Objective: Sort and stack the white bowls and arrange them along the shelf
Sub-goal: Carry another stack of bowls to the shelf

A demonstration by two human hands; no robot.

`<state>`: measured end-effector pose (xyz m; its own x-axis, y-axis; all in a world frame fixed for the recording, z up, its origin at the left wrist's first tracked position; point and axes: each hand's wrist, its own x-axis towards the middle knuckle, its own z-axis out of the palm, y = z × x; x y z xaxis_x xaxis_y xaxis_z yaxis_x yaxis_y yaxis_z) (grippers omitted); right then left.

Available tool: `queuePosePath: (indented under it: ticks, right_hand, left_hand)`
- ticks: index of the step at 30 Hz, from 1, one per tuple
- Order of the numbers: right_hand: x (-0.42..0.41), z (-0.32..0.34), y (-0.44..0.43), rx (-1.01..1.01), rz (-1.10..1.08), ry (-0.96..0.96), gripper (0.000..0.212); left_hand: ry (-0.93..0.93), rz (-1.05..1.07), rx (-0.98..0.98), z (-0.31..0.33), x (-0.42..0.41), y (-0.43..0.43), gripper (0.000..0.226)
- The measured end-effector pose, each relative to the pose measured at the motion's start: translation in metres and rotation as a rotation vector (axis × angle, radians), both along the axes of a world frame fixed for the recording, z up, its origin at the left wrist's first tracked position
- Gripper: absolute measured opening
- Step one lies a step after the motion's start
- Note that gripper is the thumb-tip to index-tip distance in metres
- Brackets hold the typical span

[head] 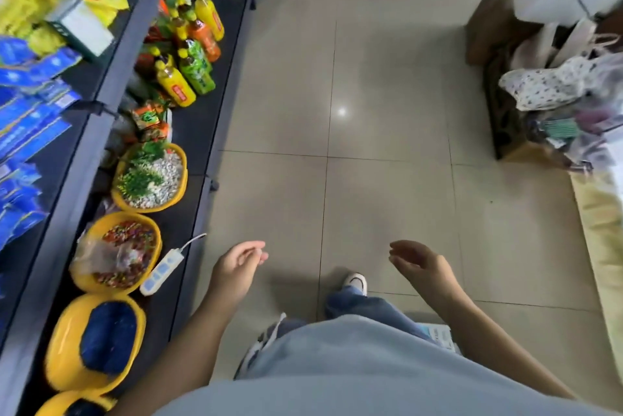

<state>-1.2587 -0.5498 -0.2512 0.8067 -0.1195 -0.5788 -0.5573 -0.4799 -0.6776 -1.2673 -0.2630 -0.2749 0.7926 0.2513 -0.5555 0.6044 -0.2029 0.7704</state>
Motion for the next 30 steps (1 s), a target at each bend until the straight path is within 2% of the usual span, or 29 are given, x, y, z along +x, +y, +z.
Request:
queuePosePath:
  ticks: [6,9,14,17,18,21,24,27,30]
  right_hand:
    - [0.089,0.004,-0.025,-0.025,0.033,-0.031,0.016]
    - [0.135,0.004,-0.023,-0.024,0.053,-0.020,0.014]
    - [0.214,-0.005,0.001,-0.045,0.109,-0.025,0.013]
    - [0.266,-0.004,0.021,-0.101,0.142,-0.042,0.017]
    - [0.285,-0.001,0.028,-0.144,0.175,-0.051,0.020]
    - [0.338,0.010,0.048,-0.268,0.298,-0.111,0.027]
    - [0.393,0.016,0.061,-0.300,0.322,-0.142,0.028]
    - [0.435,0.016,0.067,-0.291,0.297,-0.145,0.029]
    - [0.474,0.007,0.067,-0.286,0.265,-0.114,0.027]
  left_hand:
    - [-0.047,-0.019,0.055,0.018,0.075,-0.028,0.020]
    - [-0.060,-0.050,0.077,0.023,0.112,-0.030,0.006]
    - [-0.056,-0.089,0.104,0.015,0.191,-0.009,0.016]
    - [-0.073,-0.097,0.134,0.011,0.247,0.019,0.032]
    - [-0.078,-0.111,0.135,0.011,0.268,0.029,0.032]
    - [-0.100,-0.182,0.171,0.015,0.328,0.049,0.006]
    - [-0.112,-0.229,0.209,0.022,0.386,0.054,0.014]
    - [-0.122,-0.117,0.085,0.033,0.432,0.051,0.017]
    - [-0.105,-0.113,0.084,0.029,0.475,0.049,0.008]
